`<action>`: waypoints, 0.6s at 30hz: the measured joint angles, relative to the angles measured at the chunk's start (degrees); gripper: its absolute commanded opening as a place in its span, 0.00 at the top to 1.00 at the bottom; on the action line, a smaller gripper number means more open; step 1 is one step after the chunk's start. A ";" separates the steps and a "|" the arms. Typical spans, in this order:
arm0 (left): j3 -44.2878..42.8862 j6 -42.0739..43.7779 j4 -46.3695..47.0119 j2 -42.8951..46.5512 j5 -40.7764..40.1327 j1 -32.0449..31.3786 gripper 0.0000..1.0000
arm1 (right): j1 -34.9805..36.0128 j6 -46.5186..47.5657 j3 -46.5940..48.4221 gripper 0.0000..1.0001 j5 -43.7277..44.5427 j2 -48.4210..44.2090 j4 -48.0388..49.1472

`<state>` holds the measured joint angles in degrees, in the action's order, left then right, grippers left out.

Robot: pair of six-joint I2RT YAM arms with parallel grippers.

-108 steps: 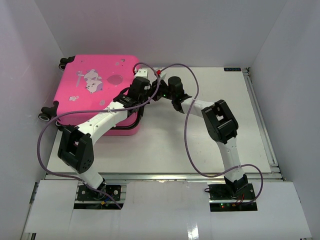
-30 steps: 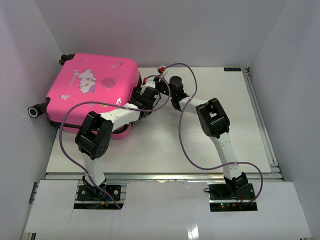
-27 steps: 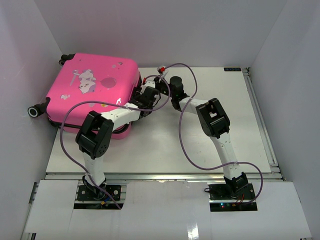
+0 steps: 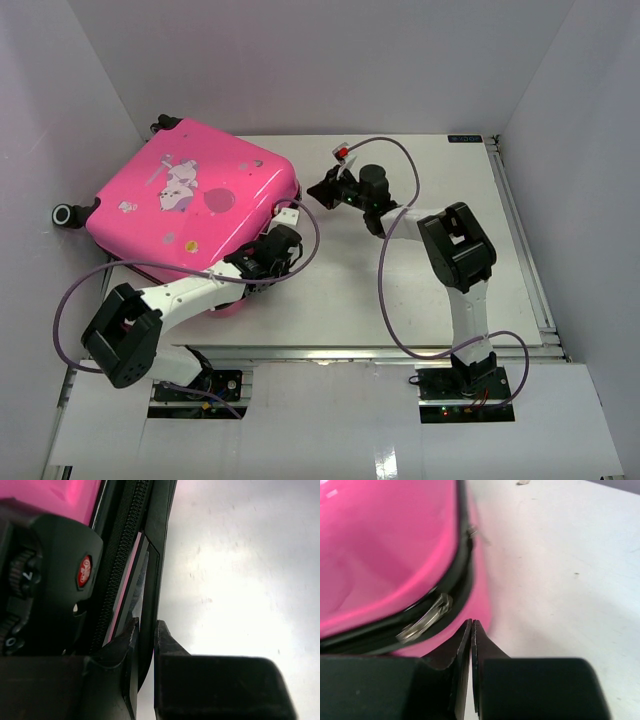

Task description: Pack the luggage

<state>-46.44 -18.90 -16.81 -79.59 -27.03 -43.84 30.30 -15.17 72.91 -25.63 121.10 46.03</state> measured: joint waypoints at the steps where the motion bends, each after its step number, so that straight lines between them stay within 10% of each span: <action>1: 0.86 -0.36 -0.64 1.26 -0.01 -0.68 1.00 | -0.26 0.39 0.09 0.92 0.80 0.00 -0.02; 10: 5.58 -1.17 -3.41 8.11 -0.25 -5.40 1.00 | -3.16 2.20 12.19 0.90 1.54 5.23 -3.75; 18: 5.57 -1.33 -3.73 8.19 -0.99 -5.67 1.00 | -5.30 2.76 1.91 0.47 -11.61 3.09 -2.63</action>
<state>-40.86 -20.23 -20.53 -71.40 -28.02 -49.51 25.00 -12.42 74.83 -37.23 124.18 43.40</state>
